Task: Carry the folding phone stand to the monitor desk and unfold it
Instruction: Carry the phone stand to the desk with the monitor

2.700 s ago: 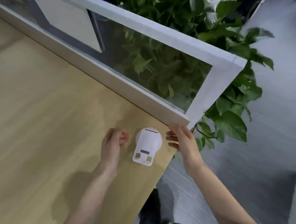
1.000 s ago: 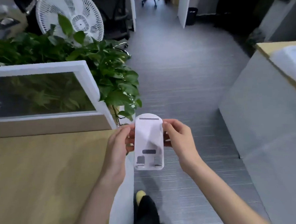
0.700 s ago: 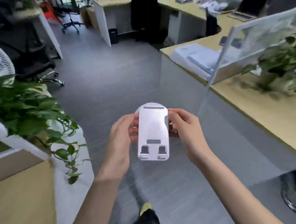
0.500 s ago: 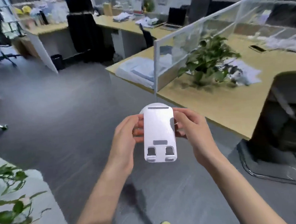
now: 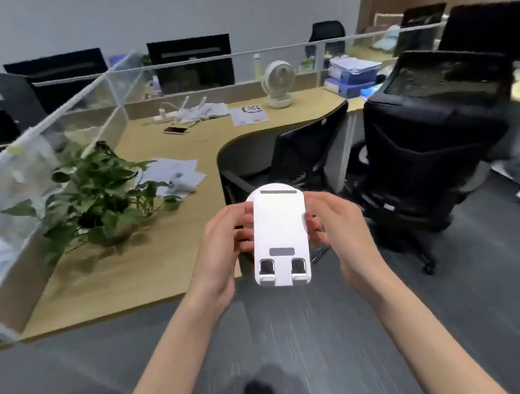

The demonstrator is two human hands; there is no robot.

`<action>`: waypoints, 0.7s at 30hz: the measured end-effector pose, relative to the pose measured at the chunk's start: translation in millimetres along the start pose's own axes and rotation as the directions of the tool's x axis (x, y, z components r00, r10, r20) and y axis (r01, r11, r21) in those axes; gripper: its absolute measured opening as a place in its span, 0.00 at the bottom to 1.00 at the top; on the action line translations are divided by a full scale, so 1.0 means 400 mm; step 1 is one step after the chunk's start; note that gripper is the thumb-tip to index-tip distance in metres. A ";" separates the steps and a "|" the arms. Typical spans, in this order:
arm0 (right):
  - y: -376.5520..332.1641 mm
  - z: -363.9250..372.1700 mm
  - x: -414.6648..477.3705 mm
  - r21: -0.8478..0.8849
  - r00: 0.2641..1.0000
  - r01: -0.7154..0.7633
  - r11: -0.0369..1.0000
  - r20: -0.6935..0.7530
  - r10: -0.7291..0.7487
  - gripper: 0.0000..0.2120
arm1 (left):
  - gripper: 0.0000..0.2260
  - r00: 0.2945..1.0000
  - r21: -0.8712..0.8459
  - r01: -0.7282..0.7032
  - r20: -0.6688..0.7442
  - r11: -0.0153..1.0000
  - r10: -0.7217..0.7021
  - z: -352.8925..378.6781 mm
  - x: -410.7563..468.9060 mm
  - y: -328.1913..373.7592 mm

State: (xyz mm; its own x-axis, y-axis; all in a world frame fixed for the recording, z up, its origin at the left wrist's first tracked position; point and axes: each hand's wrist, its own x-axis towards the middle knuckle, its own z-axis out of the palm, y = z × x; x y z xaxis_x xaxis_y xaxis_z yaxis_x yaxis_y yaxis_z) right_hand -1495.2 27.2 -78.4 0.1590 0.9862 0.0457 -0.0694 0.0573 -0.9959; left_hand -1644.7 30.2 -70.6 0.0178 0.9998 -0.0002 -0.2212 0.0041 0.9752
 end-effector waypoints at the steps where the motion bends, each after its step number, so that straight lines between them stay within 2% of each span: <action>1: -0.004 -0.045 0.022 -0.008 0.999 0.006 1.000 -0.051 -0.006 0.11 | 0.12 0.998 -0.003 0.013 0.058 1.000 -0.013 0.047 0.037 -0.010; 7: -0.017 -0.335 0.147 -0.036 0.948 0.013 0.999 -0.319 -0.023 0.11 | 0.14 0.929 0.005 0.093 0.358 0.996 -0.089 0.361 0.224 -0.092; 13: -0.020 -0.690 0.299 -0.084 0.875 0.034 0.996 -0.479 -0.070 0.12 | 0.05 0.833 0.024 0.131 0.540 0.991 -0.123 0.752 0.384 -0.195; 21: -0.068 -1.152 0.499 -0.062 0.781 0.034 0.998 -0.622 -0.065 0.11 | 0.10 0.693 0.033 0.177 0.706 0.984 -0.149 1.266 0.557 -0.290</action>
State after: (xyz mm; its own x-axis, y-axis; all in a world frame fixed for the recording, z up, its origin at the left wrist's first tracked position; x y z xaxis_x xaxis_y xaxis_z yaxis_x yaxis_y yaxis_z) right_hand -1007.5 150.9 -78.1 0.7408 0.6696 0.0524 -0.0029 0.0812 -0.9967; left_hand -1121.5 243.9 -71.7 0.7332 0.6799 0.0109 -0.1819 0.1807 0.9666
